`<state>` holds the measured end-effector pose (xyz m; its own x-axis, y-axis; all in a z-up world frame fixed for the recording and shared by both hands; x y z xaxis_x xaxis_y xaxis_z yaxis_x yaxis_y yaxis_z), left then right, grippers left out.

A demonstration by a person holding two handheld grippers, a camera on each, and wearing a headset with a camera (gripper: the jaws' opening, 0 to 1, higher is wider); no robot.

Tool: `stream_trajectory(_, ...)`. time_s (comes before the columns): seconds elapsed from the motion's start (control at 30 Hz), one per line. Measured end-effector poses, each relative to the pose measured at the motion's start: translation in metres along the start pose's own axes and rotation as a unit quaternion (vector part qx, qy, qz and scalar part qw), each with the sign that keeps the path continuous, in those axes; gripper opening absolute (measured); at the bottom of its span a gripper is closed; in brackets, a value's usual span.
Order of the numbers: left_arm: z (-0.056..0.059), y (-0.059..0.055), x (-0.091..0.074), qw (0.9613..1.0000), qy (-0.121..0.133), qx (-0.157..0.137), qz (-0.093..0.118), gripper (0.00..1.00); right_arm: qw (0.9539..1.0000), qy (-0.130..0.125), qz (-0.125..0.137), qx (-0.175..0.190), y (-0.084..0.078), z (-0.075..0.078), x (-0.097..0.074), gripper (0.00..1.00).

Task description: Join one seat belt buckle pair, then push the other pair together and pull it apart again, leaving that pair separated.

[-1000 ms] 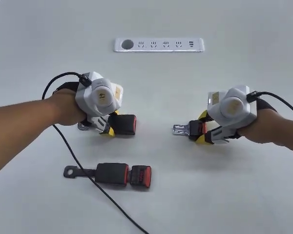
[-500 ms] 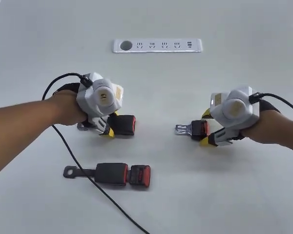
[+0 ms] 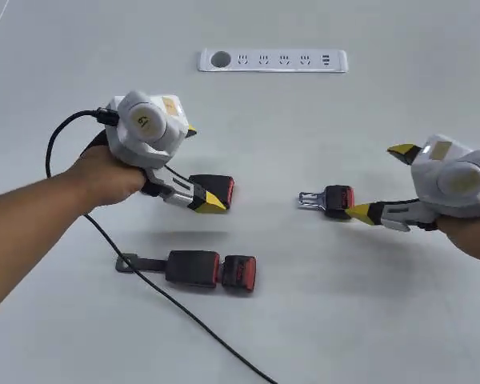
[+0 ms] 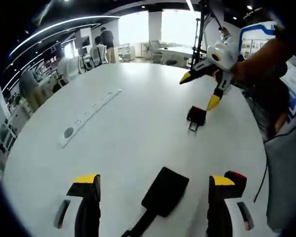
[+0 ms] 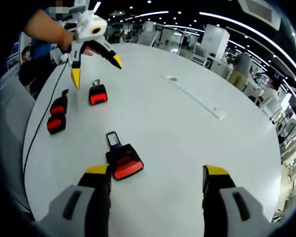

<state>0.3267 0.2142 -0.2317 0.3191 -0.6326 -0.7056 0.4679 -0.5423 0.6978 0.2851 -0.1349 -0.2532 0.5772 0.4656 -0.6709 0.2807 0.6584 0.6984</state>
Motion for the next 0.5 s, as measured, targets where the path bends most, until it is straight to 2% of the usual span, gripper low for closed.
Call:
stream_trajectory(0.03,0.000,-0.001,-0.004,0.9996,0.012,-0.017,0.020,0.97,0.9999,-0.011,0.005,0.012,-0.001,-0.001,-0.002,0.79)
stream_trajectory(0.17,0.002,-0.010,-0.019,0.9959,0.046,-0.057,0.055,1.00,0.9978,-0.039,0.023,0.047,-0.003,-0.006,-0.011,0.81)
stream_trajectory(0.27,0.005,-0.020,-0.026,0.9916,0.054,-0.099,0.065,1.00,0.9960,-0.050,0.040,0.063,-0.002,-0.012,-0.015,0.83)
stream_trajectory(0.33,0.008,-0.025,-0.029,0.9893,0.059,-0.111,0.073,1.00,0.9954,-0.055,0.040,0.068,-0.002,-0.015,-0.015,0.83)
stream_trajectory(0.5,0.021,-0.034,-0.038,0.9854,0.067,-0.135,0.079,1.00,0.9918,-0.064,0.050,0.099,0.000,-0.026,-0.021,0.84)
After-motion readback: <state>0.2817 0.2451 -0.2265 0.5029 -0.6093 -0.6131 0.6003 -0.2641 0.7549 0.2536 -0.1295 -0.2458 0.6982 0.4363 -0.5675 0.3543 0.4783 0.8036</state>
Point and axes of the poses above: the centre of the closed fingertips' face, and the gripper's own axes: x roughly forward along the fingers, z roughly to its right, y roughly out of its top, the point moved 10 cm from there along -x, roughly backward along the fingers, and after that the axes turned 8 degrees about -x, right-handed, at the moved point
